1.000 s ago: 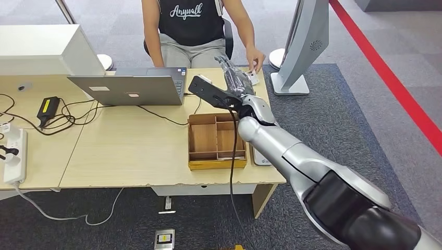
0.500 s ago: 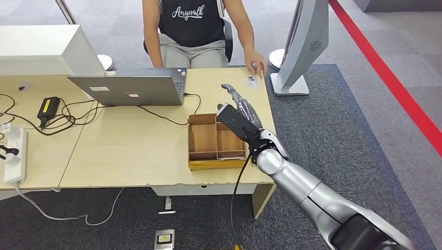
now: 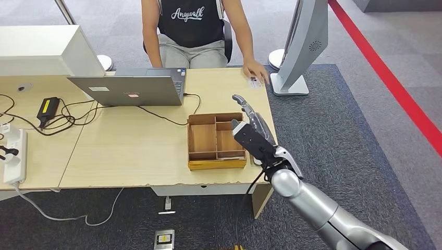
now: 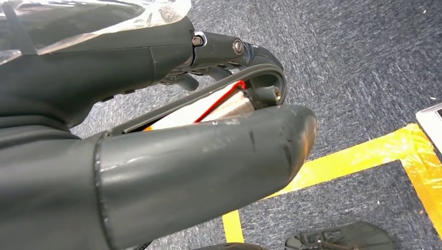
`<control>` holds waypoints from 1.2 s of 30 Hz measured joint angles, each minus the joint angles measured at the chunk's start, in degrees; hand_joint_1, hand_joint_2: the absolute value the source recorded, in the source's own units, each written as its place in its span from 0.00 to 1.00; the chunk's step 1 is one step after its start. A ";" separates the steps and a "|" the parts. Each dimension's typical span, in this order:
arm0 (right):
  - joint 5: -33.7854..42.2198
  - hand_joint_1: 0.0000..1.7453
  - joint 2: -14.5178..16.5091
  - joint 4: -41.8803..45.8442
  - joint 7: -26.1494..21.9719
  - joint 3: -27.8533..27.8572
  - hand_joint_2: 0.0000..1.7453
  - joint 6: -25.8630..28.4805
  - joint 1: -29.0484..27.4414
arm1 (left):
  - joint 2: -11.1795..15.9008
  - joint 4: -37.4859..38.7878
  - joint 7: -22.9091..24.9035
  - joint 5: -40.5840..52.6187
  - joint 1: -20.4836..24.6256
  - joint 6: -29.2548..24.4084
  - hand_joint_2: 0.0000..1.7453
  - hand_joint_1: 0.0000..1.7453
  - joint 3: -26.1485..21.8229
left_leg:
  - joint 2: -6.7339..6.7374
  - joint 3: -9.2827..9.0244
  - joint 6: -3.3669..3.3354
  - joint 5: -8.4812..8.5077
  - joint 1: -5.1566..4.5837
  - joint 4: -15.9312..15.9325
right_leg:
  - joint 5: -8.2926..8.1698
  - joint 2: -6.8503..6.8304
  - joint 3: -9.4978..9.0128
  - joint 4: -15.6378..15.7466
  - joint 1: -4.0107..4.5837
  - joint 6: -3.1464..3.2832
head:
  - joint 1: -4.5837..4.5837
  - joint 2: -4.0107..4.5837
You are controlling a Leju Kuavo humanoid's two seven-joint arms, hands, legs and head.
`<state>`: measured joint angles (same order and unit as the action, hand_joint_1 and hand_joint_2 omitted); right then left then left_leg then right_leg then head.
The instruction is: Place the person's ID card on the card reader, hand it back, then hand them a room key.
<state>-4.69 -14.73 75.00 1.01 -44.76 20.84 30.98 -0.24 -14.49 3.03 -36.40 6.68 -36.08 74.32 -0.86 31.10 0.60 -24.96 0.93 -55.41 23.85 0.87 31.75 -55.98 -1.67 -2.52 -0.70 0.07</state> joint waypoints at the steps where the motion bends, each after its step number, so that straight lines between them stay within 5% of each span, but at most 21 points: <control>1: -0.66 0.00 -0.37 0.90 0.26 0.24 0.00 -0.08 -0.97 | 0.00 0.00 0.01 -0.04 0.00 -0.04 0.00 0.00 -0.01 | 0.00 0.01 0.00 0.00 0.00 0.00 | 0.00 0.00 0.00 0.00 0.00 0.00 | 0.00 0.00; 5: -2.01 0.00 -1.52 3.68 0.84 1.06 0.00 -0.49 -4.01 | 0.00 0.00 0.03 -0.19 0.00 -0.09 0.00 0.00 -0.16 | 0.00 0.03 0.00 -0.01 0.00 0.01 | 0.01 0.00 0.02 0.00 0.00 0.01 | 0.01 0.01; 9: -2.44 0.00 -2.28 5.41 1.16 1.38 1.00 -0.86 -5.71 | 0.00 0.00 0.05 -0.26 0.00 -0.09 0.00 0.00 -0.33 | 0.00 0.03 0.00 0.00 0.00 0.01 | 0.01 0.00 0.02 0.00 0.00 0.01 | 0.01 0.00; 14: -8.56 0.00 -3.00 7.15 4.46 1.68 1.00 -1.39 -6.88 | 0.00 0.00 0.23 -0.09 0.01 -0.09 0.00 0.00 -0.36 | 0.00 0.02 0.00 0.00 0.00 0.01 | 0.00 0.00 0.01 0.00 0.00 0.01 | 0.01 0.01; 20: -33.91 0.00 -3.61 8.13 17.48 0.64 1.00 -4.63 -7.89 | -0.01 -0.02 0.67 0.24 0.06 -0.35 0.00 0.00 -0.35 | 0.00 0.03 0.00 0.00 0.00 0.01 | 0.00 0.00 0.01 0.00 0.00 0.01 | 0.01 0.01; 26: -50.12 0.00 -3.58 9.34 25.10 -0.37 1.00 -7.16 -9.63 | -0.02 -0.04 1.08 0.27 0.09 -0.57 0.00 0.00 -0.34 | 0.00 0.05 0.00 -0.01 0.00 0.02 | 0.02 0.00 0.02 0.00 0.00 0.02 | 0.01 0.00; 36: -59.62 0.00 -3.07 11.56 27.58 -0.42 1.00 -9.92 -11.25 | -0.08 -0.13 1.23 1.15 0.15 -0.62 0.00 0.00 -0.34 | 0.00 0.04 0.00 0.00 0.00 0.02 | 0.02 0.00 0.02 0.00 0.00 0.03 | 0.01 0.01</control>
<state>-64.31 -17.79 86.55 28.59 -45.18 10.91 19.72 -0.32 -14.62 4.26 -35.24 6.83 -36.70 73.99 -0.86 31.15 0.60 -24.97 0.93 -55.39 23.86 0.87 31.76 -55.99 -1.67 -2.49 -0.69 0.07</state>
